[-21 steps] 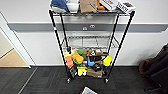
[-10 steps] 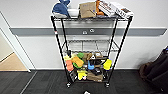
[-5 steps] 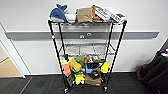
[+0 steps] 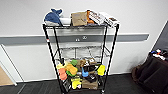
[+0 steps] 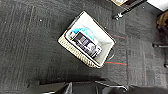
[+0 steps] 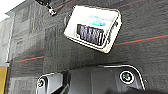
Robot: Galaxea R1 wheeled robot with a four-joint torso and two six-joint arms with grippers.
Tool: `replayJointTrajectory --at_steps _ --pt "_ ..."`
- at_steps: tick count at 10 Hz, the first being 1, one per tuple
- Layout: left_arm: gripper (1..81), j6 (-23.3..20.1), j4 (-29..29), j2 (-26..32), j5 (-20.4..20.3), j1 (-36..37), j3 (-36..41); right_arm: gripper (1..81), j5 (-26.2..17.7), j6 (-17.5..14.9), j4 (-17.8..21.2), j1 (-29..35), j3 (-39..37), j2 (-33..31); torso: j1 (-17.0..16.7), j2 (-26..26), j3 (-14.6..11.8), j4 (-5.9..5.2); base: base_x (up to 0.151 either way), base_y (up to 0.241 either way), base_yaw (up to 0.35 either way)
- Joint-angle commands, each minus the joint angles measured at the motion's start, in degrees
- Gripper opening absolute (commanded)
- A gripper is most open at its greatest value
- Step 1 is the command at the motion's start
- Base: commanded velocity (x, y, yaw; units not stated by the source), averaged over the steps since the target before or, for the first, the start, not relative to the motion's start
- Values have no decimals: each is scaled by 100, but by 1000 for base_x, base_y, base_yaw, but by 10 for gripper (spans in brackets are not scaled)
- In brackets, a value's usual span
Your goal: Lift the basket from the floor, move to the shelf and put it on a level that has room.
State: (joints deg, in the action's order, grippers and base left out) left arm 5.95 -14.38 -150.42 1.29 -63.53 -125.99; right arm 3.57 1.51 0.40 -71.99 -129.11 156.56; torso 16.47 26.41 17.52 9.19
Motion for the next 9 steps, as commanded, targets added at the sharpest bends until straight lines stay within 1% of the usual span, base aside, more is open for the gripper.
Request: replayJointTrajectory --at_steps 1,3,6,7,8,9 --pt "811 91 -47 117 240 599 74 811 -234 7 30 426 89 -123 365 564 529 0 0 0 0" --pt "811 91 -30 99 292 836 83 811 -234 16 109 470 98 -175 546 853 755 0 0 0 0" --pt "811 91 15 -102 319 1101 -215 811 -260 25 127 531 115 -193 920 1438 1296 0 0 0 0" --pt "811 91 15 -182 424 1170 -347 811 -278 25 127 549 142 -193 1056 1648 1491 0 0 0 0" --pt "811 91 15 -295 530 1215 -453 811 -287 25 127 549 150 -193 1185 1849 1145 0 0 0 0" --pt "811 91 15 -401 530 1241 -558 811 -296 25 127 549 159 -193 1311 2041 1316 0 0 0 0"
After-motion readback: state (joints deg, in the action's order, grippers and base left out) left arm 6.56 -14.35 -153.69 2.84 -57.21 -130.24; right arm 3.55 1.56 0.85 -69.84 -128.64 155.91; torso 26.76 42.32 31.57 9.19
